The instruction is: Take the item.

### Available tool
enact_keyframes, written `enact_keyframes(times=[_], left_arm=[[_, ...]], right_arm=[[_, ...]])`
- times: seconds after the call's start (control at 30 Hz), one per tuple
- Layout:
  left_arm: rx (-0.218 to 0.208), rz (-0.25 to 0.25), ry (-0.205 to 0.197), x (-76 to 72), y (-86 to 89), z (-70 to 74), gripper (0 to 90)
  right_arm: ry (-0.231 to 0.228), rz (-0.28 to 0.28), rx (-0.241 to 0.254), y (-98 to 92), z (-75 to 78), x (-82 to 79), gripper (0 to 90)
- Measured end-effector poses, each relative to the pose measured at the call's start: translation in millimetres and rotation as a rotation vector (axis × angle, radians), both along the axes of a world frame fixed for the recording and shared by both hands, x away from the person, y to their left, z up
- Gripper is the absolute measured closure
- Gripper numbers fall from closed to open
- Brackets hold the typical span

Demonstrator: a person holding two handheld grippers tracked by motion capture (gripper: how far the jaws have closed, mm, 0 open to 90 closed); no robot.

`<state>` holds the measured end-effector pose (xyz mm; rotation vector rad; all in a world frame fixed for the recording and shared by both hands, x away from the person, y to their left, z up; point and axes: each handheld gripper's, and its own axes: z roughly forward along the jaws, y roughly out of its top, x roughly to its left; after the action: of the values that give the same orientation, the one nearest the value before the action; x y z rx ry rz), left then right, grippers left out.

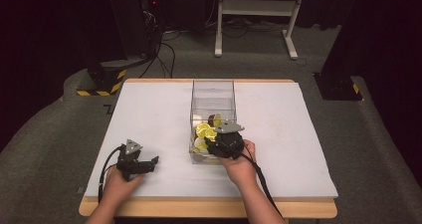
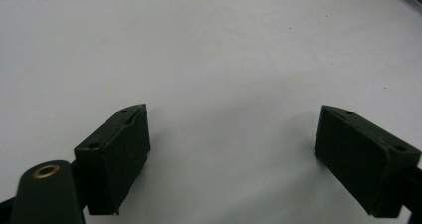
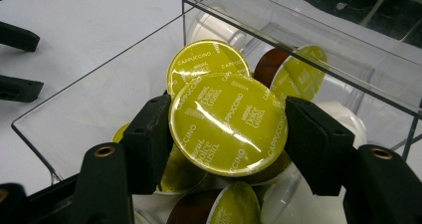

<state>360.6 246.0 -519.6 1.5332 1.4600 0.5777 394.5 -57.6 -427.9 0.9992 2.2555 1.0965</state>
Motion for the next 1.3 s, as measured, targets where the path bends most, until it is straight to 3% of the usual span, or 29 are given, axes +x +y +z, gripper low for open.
enact_keyframes(times=[0.7,1.3], left_arm=[[0.001,0.000,0.000,0.0,0.0,0.0,14.4],[-0.001,0.001,-0.004,0.2,-0.1,-0.1,14.5]], right_arm=[[-0.049,0.004,0.092,-12.9,2.4,-9.3,38.2],[-0.078,0.002,0.128,-19.6,8.3,-15.4,38.2]])
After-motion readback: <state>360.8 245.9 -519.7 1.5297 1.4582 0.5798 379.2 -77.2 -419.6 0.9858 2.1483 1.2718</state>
